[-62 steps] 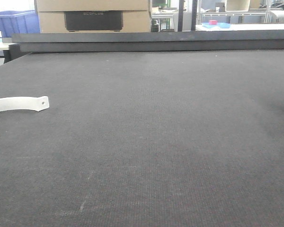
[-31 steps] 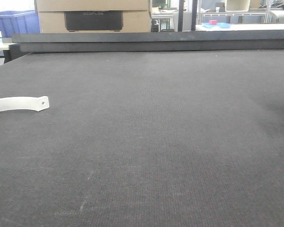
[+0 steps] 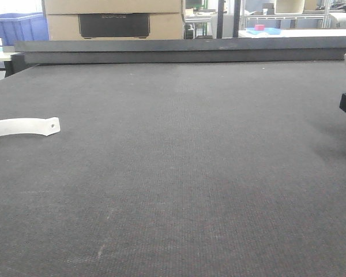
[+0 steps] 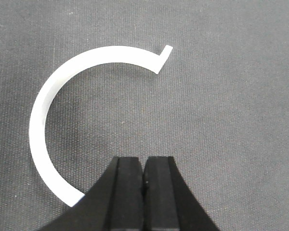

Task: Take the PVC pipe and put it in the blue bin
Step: 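Close left and right grippers on the pipe arc ends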

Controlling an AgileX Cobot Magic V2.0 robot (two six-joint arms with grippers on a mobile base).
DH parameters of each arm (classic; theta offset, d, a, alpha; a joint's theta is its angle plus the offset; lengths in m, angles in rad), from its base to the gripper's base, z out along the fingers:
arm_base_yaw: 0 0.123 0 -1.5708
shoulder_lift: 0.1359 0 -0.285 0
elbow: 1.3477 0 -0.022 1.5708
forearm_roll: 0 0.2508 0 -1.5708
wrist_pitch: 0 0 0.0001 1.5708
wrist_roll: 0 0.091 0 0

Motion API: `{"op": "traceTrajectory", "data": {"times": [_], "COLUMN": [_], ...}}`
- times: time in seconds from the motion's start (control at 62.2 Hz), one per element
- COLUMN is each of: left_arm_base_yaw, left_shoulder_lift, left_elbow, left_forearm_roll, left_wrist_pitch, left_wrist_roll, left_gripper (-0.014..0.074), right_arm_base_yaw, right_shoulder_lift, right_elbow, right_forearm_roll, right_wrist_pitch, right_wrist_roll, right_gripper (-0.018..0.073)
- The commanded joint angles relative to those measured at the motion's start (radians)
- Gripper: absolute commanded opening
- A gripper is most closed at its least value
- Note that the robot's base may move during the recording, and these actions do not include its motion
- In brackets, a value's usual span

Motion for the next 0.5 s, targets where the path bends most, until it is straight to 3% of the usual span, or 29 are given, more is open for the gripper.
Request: {"op": "traceTrajectory", "data": {"times": [0.0, 0.113, 0.177, 0.306, 0.483], "left_arm_base_yaw": [-0.002, -0.002, -0.002, 0.013, 0.068], "left_shoulder_lift": [0.0, 0.0, 0.0, 0.0, 0.019], "left_elbow": [-0.008, -0.008, -0.008, -0.031, -0.133], "left_forearm_roll": [-0.012, -0.02, -0.032, -0.001, 0.108], "left_wrist_pitch": [-0.004, -0.004, -0.004, 0.03, 0.176], "left_wrist_roll": [-0.009, -0.009, -0.017, -0.138, -0.15], "left_gripper": [-0.0111, -0.0111, -0.0111, -0.0111, -0.0111], "right_arm_base_yaw": [0.003, 0.003, 0.003, 0.003, 0.003], "right_shoulder_lift": [0.012, 0.009, 0.007, -0.022, -0.121], "right_elbow": [0.0, 0.0, 0.0, 0.0, 0.0], "right_forearm_roll": [0.0, 0.0, 0.0, 0.0, 0.0], "right_wrist_pitch": [-0.007, 0.003, 0.018, 0.054, 0.077], "right_wrist_roll": [0.0, 0.0, 0.0, 0.0, 0.0], "right_gripper": [0.0096, -0.0168, -0.0158, -0.0157, -0.0157]}}
